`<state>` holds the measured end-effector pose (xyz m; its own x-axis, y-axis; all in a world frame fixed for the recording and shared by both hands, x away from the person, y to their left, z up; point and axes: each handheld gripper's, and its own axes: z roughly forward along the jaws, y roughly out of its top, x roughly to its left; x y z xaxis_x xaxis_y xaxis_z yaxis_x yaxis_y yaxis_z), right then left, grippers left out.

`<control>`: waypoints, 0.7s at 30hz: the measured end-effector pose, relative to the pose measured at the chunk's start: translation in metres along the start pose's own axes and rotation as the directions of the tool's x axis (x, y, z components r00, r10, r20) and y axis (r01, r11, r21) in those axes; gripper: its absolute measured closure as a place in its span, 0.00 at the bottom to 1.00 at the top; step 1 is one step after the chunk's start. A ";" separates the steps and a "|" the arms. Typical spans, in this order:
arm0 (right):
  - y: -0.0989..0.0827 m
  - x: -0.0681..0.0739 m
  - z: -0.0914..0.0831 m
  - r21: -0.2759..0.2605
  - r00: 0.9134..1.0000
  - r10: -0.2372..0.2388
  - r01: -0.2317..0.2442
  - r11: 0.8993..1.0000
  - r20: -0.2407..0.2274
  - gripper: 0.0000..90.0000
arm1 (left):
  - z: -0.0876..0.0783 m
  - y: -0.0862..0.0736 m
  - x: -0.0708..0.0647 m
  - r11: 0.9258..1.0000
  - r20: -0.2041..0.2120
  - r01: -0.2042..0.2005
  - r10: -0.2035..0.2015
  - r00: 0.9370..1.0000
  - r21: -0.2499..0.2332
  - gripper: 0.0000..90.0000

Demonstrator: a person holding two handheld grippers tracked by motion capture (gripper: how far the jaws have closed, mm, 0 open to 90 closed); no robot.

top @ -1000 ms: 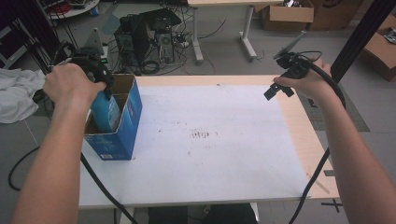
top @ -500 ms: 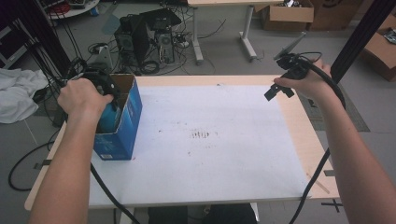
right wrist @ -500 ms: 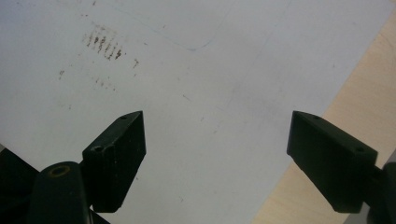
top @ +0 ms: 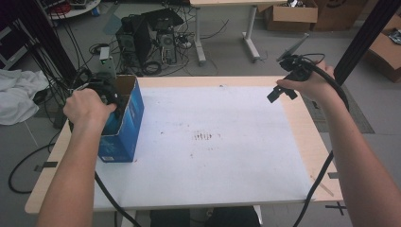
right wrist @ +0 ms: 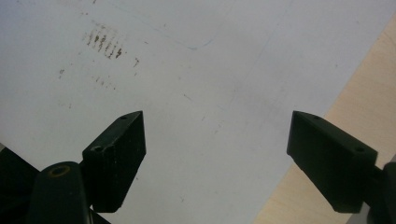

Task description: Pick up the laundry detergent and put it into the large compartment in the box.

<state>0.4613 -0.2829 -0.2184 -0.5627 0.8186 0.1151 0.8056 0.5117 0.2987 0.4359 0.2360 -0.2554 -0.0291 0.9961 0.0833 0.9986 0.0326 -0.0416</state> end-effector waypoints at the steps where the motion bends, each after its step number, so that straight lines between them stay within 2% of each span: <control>1: 0.000 0.000 0.000 0.000 1.000 0.000 0.000 1.000 0.000 0.22 | 0.002 0.000 0.000 1.000 -0.002 -0.001 0.001 1.000 0.001 0.41; 21: -0.001 -0.002 0.002 0.004 1.000 0.004 -0.004 1.000 0.002 0.22 | 0.019 0.001 0.001 1.000 -0.025 -0.008 0.009 1.000 0.007 0.41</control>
<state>0.4620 -0.2843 -0.2204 -0.5590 0.8212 0.1146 0.8087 0.5095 0.2941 0.4363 0.2381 -0.2742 -0.0195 0.9940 0.1075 0.9985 0.0249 -0.0489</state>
